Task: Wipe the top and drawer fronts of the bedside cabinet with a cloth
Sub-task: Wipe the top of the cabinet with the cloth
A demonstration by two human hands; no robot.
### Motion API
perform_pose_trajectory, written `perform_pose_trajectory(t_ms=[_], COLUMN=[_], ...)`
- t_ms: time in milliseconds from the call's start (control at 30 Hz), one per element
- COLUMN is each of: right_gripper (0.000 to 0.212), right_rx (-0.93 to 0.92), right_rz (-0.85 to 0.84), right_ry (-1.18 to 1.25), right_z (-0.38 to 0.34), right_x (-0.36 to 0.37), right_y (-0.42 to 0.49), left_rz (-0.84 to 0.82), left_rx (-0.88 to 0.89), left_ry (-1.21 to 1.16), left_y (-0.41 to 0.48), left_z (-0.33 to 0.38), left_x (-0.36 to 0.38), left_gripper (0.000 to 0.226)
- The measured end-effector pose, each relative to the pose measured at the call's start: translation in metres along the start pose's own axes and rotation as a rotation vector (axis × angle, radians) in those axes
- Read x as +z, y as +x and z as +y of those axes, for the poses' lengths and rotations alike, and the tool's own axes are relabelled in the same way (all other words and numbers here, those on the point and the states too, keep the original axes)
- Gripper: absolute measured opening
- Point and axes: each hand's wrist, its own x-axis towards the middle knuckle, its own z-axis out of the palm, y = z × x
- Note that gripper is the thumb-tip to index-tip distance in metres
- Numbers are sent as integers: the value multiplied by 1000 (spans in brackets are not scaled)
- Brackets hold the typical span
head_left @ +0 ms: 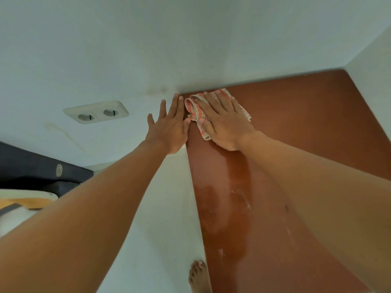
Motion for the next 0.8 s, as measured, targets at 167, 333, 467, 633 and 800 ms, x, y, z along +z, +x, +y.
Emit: perform_pose_trajectory(t_ms=[167, 333, 467, 633, 800], right_gripper=[61, 63, 63, 67, 66], right_rx=[7, -4, 3, 41, 56], right_rz=[29, 37, 62, 75, 119], right_ry=[-29, -29, -28, -20, -40], right_z=[-2, -4, -8, -12, -17], right_x=[11, 22, 35, 54, 72], right_y=[-53, -117, -177, -258, -345], left_rz=[15, 29, 10, -2, -7], left_rx=[1, -37, -45, -59, -93], left_ry=[98, 76, 48, -21, -57], left_y=[-37, -87, -132, -194, -255], left_z=[15, 40, 63, 91, 109], left_x=[11, 32, 49, 67, 79], left_gripper=[64, 64, 64, 64, 65])
